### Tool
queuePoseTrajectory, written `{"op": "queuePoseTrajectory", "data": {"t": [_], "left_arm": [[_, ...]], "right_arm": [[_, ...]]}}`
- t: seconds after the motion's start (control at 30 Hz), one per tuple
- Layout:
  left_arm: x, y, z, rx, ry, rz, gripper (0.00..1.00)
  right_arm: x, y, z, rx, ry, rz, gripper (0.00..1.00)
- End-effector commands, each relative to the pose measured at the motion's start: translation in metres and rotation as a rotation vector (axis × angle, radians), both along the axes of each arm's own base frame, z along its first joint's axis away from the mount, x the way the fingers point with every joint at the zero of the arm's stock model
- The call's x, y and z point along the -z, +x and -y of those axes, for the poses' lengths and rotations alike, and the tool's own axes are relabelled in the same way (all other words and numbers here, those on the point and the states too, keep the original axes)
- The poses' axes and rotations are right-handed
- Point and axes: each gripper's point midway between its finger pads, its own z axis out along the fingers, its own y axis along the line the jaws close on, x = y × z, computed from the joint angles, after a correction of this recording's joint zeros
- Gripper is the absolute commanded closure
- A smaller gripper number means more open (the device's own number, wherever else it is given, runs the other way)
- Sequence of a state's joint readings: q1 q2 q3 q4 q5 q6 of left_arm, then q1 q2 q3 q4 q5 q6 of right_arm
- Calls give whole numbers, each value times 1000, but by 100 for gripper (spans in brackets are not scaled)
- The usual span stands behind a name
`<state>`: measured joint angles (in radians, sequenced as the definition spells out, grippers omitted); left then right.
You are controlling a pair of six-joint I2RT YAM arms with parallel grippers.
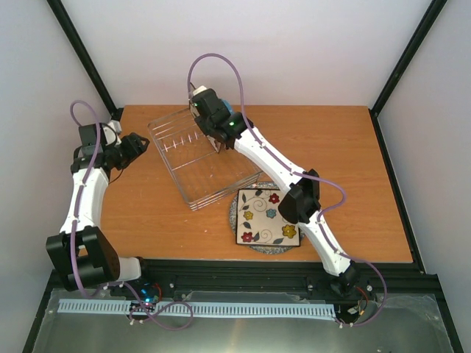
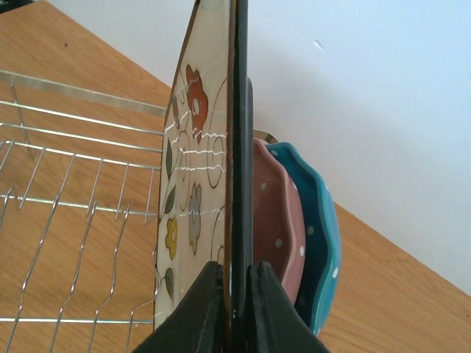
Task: Load the plates into the dish rack
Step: Insert the plate into the dish rack.
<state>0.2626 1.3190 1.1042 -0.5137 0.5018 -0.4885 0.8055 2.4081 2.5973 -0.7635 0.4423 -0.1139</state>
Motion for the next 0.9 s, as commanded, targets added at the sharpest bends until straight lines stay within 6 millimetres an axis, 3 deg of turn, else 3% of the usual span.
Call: {"op": "queuePoseTrajectory", "data": {"t": [0.0, 0.2, 0.87], "left_arm": [[-9, -1, 1, 10, 13, 20, 32], [-10, 2, 0, 15, 16, 21, 33], [-8, 3, 1, 23, 15, 15, 35]], "right_arm": [[-87, 15, 10, 131, 235, 219, 97], [-81, 16, 21, 189, 213, 215, 97], [-47, 8, 8, 119, 179, 97, 97]]}}
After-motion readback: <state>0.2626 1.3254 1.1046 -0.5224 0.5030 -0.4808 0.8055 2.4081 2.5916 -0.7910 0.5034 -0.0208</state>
